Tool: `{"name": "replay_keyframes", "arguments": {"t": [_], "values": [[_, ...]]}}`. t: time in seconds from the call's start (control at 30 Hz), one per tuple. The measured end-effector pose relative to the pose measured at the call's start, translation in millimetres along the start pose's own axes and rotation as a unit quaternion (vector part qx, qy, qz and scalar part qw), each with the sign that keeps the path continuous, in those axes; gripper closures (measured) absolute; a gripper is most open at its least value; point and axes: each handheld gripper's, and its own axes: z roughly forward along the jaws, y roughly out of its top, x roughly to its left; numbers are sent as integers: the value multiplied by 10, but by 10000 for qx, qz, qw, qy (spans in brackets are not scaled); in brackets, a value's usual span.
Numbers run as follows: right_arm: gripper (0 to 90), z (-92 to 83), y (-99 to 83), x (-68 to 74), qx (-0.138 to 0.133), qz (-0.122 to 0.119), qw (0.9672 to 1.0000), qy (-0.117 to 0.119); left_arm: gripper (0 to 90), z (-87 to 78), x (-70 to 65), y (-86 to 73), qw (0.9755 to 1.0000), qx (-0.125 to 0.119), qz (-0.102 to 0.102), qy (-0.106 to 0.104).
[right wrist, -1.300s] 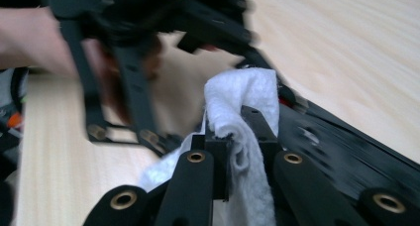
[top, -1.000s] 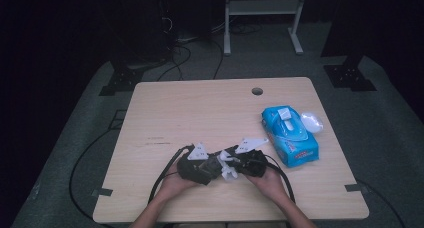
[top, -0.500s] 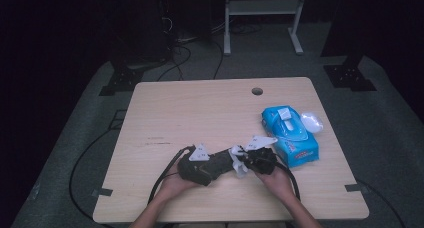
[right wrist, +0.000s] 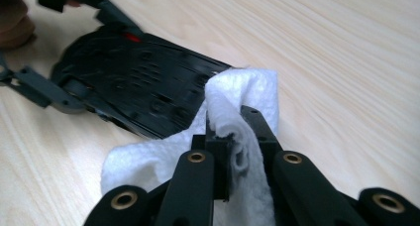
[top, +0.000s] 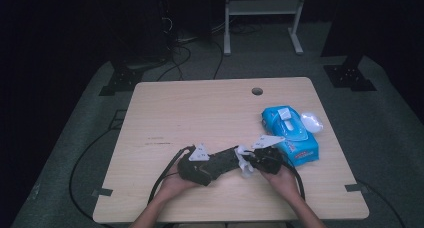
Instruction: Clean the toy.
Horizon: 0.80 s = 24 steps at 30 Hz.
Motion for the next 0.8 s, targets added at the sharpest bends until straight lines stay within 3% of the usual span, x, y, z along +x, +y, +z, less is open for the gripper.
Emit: {"name": "replay_keyframes", "arguments": {"t": [0.1,0.2,0.27,0.37,0.43,0.63,0.77,0.8], "values": [[828,-16,-20,-11,-37,123,9999,78,238,7,-9,4,10000,11,23,30],[827,20,-2,69,-88,38,9994,326,238,5,-10,3,10000,27,52,39],[828,24,-2,72,-77,-31,9996,285,238,4,-12,1,10000,11,28,37],[828,-18,-26,-40,-26,106,9999,50,238,-6,-4,-6,10000,9,11,30],[828,-47,-48,-104,-9,277,9996,52,238,-5,-3,-6,10000,10,12,33],[828,50,37,45,-40,61,9996,284,238,8,-12,6,10000,11,24,39],[828,99,89,11,-21,24,9999,126,238,3,-9,1,10000,-14,-16,20],[828,107,94,-10,-29,122,9999,97,238,3,-7,2,10000,-18,-22,15]]}}
